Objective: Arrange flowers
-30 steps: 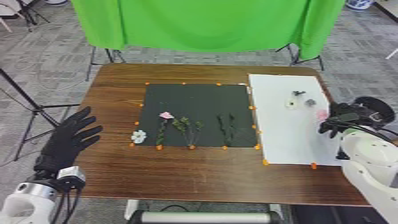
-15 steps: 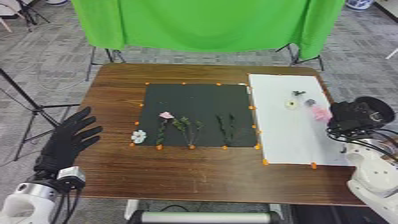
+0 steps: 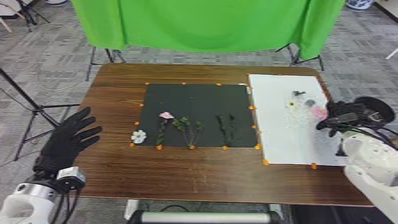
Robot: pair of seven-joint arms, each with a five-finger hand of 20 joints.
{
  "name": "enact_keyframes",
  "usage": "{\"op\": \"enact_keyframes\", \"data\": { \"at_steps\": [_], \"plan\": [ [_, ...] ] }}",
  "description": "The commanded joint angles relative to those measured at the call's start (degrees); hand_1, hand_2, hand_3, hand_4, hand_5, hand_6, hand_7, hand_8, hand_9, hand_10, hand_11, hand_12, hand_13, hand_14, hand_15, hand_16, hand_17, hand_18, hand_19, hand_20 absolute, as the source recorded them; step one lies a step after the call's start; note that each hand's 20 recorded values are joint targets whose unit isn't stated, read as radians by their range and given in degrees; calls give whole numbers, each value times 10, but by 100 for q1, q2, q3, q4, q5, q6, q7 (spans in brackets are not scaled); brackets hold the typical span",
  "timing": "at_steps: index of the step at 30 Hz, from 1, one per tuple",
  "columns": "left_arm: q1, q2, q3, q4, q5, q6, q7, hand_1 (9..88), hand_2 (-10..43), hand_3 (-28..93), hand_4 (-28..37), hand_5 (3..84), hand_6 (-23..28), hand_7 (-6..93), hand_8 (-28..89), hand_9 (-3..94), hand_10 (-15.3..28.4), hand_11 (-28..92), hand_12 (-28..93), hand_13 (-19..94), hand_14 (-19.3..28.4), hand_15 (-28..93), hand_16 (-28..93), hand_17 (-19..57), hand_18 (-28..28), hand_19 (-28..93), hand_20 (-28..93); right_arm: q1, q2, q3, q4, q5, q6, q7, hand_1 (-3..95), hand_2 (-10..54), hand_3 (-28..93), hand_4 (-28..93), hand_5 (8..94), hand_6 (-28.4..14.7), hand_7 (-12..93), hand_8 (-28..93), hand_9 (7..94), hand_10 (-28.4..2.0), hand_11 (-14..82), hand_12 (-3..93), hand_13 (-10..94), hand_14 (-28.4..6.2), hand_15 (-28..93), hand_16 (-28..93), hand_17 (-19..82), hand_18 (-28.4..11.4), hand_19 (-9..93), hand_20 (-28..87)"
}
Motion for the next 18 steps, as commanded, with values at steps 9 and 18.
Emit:
{"op": "enact_keyframes", "data": {
  "at_steps": [9,18],
  "plan": [
    [65,0,-4,-46,-28,31,7,253,-26,696,-240,238,24,211,-112,202,113,227,167,189,152,375,-1,-89,225,473,104,1466,18,-1685,996,-499,1340,18,393,-95,859,-278,513,-3,418,-153,665,-76,306,321,686,-43,681,259,338,-202,902,473],
    [88,-6,-24,-51,-26,26,-2,254,-26,696,-241,239,24,211,-112,202,113,228,167,190,152,374,-1,-89,225,473,105,1306,41,-1482,898,-604,1629,-138,516,-95,822,-283,760,35,421,-42,918,-42,185,469,822,-21,632,283,411,-208,928,450]
  ]
}}
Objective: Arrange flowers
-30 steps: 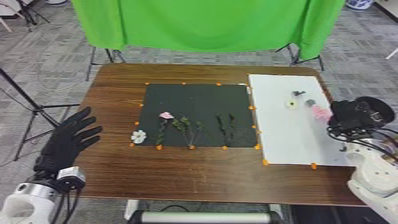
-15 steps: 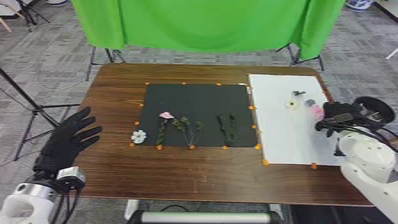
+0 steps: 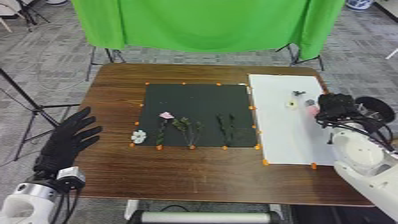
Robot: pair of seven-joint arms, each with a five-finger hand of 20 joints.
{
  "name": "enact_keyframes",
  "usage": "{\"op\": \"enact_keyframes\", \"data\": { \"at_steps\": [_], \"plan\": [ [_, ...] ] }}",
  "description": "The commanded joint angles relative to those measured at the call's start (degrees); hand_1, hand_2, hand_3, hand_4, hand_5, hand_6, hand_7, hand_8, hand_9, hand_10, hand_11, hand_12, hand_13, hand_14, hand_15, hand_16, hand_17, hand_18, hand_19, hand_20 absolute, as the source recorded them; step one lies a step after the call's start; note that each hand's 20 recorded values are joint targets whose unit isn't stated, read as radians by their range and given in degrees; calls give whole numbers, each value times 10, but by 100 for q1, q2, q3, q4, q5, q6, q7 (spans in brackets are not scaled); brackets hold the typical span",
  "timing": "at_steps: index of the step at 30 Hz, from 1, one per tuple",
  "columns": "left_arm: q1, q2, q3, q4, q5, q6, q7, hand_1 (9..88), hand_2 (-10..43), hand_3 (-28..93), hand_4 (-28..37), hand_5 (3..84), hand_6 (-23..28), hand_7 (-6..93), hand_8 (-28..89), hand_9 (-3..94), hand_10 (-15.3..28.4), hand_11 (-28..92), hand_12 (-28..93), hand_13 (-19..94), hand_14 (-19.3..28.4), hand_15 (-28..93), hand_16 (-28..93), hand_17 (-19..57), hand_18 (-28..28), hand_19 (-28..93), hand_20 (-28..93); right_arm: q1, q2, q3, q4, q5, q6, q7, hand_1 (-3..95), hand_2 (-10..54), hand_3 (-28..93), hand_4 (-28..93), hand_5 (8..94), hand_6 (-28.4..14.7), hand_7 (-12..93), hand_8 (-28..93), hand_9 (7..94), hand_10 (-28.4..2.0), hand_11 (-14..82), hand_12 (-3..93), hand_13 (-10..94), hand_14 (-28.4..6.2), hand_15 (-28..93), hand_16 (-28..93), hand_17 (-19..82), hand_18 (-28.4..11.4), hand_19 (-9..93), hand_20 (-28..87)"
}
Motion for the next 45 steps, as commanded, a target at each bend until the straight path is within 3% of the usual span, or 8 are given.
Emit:
{"op": "enact_keyframes", "data": {
  "at_steps": [1,7,15,16,27,39,45],
  "plan": [
    [90,-19,-32,-50,-21,25,-11,253,-27,697,-241,239,24,211,-112,202,113,228,167,190,152,374,-1,-89,225,473,105,-248,39,411,-245,-205,99,-148,513,-95,829,-283,766,36,415,-40,922,-41,180,467,824,-21,630,284,413,-208,929,449],
    [119,-27,-65,-52,-20,18,-14,254,-25,696,-240,239,23,210,-112,201,113,229,167,189,153,374,0,-89,225,472,104,-306,-107,747,-894,-177,48,-448,494,-95,862,-283,789,43,388,-38,936,-42,181,447,834,-22,624,292,417,-212,932,453],
    [89,-40,-35,-61,-6,23,-35,253,-26,697,-240,239,24,213,-112,202,113,229,167,189,153,373,0,-89,225,473,105,793,-848,-154,-1365,-251,334,-930,470,-95,886,-254,796,39,384,-32,937,-46,190,442,834,-22,627,304,418,-214,932,461],
    [80,-74,-39,-62,7,6,-84,253,-26,697,-240,239,24,212,-113,202,113,229,167,189,153,373,0,-88,225,473,105,907,-1020,-247,-1371,-281,273,-1059,468,-95,887,-250,797,39,384,-31,937,-46,191,441,834,-23,627,305,419,-214,932,463],
    [8,-79,27,-47,14,12,-111,254,-25,696,-240,239,24,211,-112,202,114,228,166,189,153,373,-1,-88,225,474,104,2010,-2491,-1577,-1009,-286,-5,-1965,453,-95,888,-214,803,35,383,-37,937,-46,193,442,831,-25,637,305,419,-213,932,484],
    [-100,-47,99,3,32,-39,-141,254,-25,697,-240,239,24,211,-112,202,113,228,166,189,152,373,0,-88,225,474,104,2184,-3020,-2273,-641,-535,-361,-2029,457,-95,882,-221,797,39,389,-43,937,-44,187,441,827,-24,643,305,417,-213,932,483],
    [-148,-31,113,30,61,-90,-192,254,-26,697,-241,239,24,210,-112,203,113,228,167,189,153,375,0,-89,225,474,104,2298,-3207,-2555,-396,-655,-422,-1720,457,-95,883,-221,796,39,392,-44,937,-43,184,445,827,-23,646,305,418,-213,932,484]
  ]
}}
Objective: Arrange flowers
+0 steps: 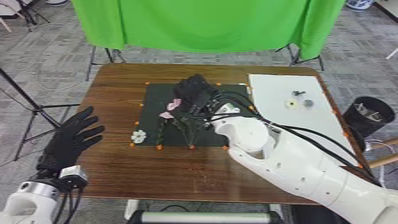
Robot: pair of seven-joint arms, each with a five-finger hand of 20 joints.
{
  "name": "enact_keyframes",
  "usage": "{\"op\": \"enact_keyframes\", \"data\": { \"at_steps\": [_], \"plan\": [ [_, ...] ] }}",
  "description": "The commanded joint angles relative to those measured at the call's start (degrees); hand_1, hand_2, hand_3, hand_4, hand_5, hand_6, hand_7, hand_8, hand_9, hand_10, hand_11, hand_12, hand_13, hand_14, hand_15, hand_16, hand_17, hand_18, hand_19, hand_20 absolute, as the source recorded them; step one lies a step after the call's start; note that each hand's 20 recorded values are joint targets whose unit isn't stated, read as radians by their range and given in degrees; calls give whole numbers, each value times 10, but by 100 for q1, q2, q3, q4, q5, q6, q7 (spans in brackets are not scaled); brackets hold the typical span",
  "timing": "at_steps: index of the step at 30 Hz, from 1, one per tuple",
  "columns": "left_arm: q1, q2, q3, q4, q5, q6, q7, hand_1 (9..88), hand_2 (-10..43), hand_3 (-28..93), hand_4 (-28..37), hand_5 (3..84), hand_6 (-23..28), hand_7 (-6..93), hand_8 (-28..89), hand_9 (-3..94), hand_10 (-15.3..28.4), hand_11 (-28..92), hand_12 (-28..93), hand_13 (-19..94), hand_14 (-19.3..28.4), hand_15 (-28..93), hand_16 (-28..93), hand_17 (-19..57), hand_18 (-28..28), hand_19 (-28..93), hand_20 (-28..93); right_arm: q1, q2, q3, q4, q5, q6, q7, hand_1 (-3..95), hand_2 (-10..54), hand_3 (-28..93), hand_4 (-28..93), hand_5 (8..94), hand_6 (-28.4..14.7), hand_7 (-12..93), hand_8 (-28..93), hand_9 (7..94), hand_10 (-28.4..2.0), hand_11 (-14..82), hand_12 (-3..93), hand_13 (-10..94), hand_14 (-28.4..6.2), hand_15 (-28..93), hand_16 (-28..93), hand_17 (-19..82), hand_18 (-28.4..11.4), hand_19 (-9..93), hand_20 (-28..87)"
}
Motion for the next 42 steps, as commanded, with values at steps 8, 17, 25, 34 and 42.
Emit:
{"op": "enact_keyframes", "data": {
  "at_steps": [8,17,25,34,42],
  "plan": [
    [-149,12,113,78,65,-142,-142,254,-25,696,-242,239,24,211,-112,203,113,228,166,189,152,375,-1,-88,225,474,104,335,-572,-590,711,-289,-11,797,455,-95,883,-221,792,39,395,-40,937,-43,184,448,827,-22,653,305,421,-212,932,492],
    [-188,30,139,89,66,-127,-137,254,-24,695,-241,239,24,211,-112,203,113,229,166,189,153,375,-1,-88,225,474,103,505,-694,-767,993,-262,115,1165,454,-95,885,-221,791,38,397,-38,937,-42,186,452,827,-20,662,304,425,-211,932,505],
    [-271,34,175,113,80,-159,-159,254,-24,695,-240,239,24,211,-112,203,113,229,166,189,153,376,-1,-89,225,475,103,567,-784,-820,1206,-249,140,1424,455,-95,883,-221,791,36,397,-38,937,-44,188,453,826,-21,667,306,426,-212,932,510],
    [-268,68,193,108,61,-130,-125,253,-26,698,-240,239,24,211,-112,202,114,227,166,189,153,376,-2,-88,225,474,103,619,-826,-886,1337,-215,174,1484,455,-95,885,-222,790,35,397,-38,937,-43,186,457,825,-21,669,306,428,-212,932,514],
    [-330,70,209,122,75,-164,-163,254,-25,696,-241,239,24,211,-112,202,113,228,167,189,152,374,-1,-88,225,474,103,577,-993,-797,1507,-98,-299,1516,446,-95,882,-227,778,35,403,-26,934,-44,183,461,824,-19,671,308,430,-213,932,519]
  ]
}}
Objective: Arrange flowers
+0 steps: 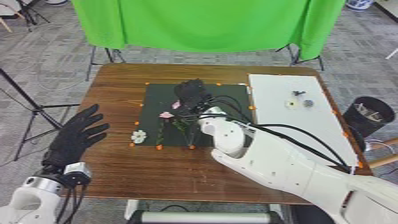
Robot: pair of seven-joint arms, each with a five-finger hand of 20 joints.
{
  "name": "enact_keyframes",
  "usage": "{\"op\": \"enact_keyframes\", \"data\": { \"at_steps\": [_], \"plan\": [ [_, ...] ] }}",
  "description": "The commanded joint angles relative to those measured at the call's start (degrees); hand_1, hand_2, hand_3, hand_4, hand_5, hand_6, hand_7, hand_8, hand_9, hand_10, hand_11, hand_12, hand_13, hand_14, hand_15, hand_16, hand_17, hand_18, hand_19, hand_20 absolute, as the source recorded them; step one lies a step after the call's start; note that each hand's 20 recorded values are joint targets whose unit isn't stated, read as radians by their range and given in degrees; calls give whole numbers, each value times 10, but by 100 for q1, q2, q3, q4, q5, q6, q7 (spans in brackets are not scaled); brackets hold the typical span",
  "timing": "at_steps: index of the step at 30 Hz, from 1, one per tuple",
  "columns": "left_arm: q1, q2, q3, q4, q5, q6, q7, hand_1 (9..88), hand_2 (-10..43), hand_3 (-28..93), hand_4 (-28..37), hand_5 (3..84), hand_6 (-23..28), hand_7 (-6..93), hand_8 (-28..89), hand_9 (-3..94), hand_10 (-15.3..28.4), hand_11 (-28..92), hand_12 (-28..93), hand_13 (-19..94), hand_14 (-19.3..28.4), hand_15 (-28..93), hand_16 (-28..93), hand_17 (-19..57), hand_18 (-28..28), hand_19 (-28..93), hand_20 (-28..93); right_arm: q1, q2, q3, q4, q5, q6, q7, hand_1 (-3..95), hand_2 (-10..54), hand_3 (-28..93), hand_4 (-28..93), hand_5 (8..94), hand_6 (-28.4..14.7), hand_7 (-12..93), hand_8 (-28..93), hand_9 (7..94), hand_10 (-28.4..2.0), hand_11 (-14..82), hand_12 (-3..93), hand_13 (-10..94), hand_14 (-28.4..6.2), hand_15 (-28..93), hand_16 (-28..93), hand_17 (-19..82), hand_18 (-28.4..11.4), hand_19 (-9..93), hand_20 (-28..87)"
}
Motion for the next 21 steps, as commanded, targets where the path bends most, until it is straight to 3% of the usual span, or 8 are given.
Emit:
{"op": "enact_keyframes", "data": {
  "at_steps": [1,5,21],
  "plan": [
    [-22,25,29,20,21,-58,-46,253,-26,698,-240,239,24,211,-112,202,113,228,167,189,152,373,-1,-88,225,474,103,18,-167,156,80,172,-551,78,438,-95,880,-227,767,33,401,-23,928,-43,181,464,821,-20,674,310,428,-214,932,521],
    [5,16,7,13,19,-43,-43,253,-26,699,-238,239,24,209,-112,203,114,227,167,189,152,372,-1,-88,225,475,103,-34,-164,327,82,287,-784,18,407,-95,866,-223,734,26,406,-24,903,-43,169,472,800,-24,696,326,417,-215,932,533],
    [83,0,-43,-14,5,-23,-19,255,-23,695,-237,238,24,211,-112,202,113,228,167,189,152,374,-1,-88,225,474,103,-301,7,727,-408,215,-999,-481,340,-95,847,-241,712,17,397,-22,838,-66,298,354,769,-30,716,319,397,-217,932,529]
  ]
}}
